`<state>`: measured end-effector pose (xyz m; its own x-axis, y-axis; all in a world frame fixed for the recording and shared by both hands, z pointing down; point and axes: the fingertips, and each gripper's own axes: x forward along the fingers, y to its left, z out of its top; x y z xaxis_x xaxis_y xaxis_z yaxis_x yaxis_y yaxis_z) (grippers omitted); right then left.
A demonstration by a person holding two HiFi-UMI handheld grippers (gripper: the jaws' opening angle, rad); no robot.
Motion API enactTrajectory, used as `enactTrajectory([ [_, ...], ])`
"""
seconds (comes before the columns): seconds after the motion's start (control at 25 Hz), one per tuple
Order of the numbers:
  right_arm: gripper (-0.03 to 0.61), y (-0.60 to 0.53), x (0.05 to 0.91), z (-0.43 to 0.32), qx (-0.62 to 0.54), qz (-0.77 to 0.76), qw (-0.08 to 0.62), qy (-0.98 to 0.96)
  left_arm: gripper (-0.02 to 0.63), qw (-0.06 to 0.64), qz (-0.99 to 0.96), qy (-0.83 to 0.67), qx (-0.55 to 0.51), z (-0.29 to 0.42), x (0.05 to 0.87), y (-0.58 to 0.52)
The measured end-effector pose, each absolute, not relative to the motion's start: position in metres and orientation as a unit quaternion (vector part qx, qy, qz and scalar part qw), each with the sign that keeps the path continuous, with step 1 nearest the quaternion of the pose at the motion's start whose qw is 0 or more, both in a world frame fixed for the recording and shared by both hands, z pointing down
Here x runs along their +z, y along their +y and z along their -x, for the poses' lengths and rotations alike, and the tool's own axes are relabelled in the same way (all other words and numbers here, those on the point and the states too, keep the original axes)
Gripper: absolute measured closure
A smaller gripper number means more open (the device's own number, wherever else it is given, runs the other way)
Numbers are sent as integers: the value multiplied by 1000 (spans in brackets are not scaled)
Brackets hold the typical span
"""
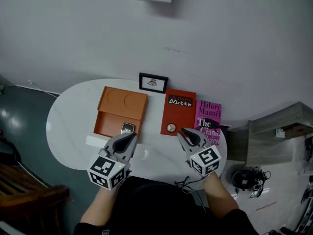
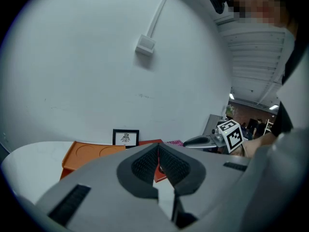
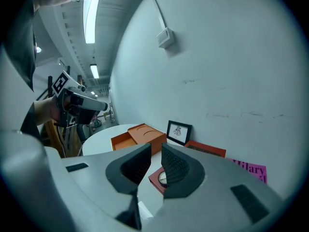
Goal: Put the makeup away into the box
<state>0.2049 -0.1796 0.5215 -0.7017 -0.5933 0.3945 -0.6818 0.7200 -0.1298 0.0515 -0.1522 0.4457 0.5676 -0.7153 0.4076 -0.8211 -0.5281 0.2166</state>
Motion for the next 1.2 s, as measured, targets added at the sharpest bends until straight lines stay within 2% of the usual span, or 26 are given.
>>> enactTrajectory([
  [0.08, 521, -177, 532, -206, 146, -345, 169, -912, 600, 198, -864, -442, 140, -57, 446, -150],
  [0.16, 432, -177, 545, -203, 163, -340, 174, -910, 600, 198, -864, -440, 145, -58, 447, -150],
  [0.28, 394, -180, 564, -193, 172, -329, 190, -909, 600, 207, -863, -436, 149, -59, 452, -152],
  [0.68, 348, -194, 624, -186, 190, -343, 260, -883, 600, 229, -861, -426, 157, -47, 469, -148],
  [1.2, 348, -215, 658, -176, 165, -378, 328, -850, 600, 232, -853, -439, 159, -25, 468, -143],
])
